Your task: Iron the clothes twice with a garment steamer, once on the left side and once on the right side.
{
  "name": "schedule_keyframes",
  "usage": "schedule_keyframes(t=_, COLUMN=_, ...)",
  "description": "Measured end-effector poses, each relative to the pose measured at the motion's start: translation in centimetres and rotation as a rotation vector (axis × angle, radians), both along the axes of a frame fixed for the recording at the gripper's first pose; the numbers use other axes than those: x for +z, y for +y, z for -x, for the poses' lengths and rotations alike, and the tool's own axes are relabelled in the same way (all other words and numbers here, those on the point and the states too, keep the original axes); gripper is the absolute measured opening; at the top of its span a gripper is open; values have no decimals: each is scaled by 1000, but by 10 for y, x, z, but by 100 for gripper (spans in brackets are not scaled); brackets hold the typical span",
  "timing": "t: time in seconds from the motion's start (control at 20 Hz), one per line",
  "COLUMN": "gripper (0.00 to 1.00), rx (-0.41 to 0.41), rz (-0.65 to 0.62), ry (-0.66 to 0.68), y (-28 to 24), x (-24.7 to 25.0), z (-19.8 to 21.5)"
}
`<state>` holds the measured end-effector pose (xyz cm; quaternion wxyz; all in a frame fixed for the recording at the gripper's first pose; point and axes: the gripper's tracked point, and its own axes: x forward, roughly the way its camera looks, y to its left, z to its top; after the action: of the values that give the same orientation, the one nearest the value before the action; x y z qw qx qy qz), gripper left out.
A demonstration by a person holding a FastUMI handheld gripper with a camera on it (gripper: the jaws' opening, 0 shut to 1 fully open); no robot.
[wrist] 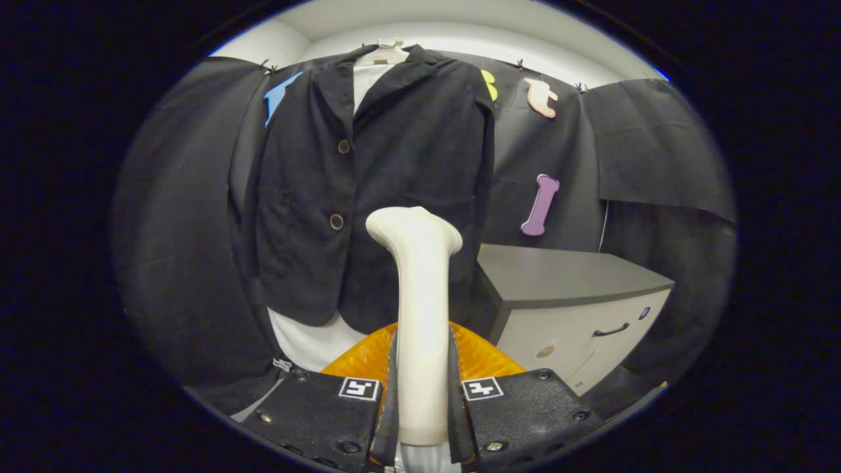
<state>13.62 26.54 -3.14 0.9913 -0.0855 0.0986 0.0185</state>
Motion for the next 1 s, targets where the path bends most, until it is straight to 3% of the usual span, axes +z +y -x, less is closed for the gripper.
schedule_keyframes(t=0.3, gripper=33, rx=-3, rz=41, ry=142, y=-5, x=-75, z=7)
schedule_keyframes(t=0.7, gripper=33, rx=7, rz=73, ry=271, y=-23, x=-130, z=7)
schedule_keyframes(t=1.0, gripper=33, rx=58, rz=53, ry=137, y=-12, x=-63, z=24)
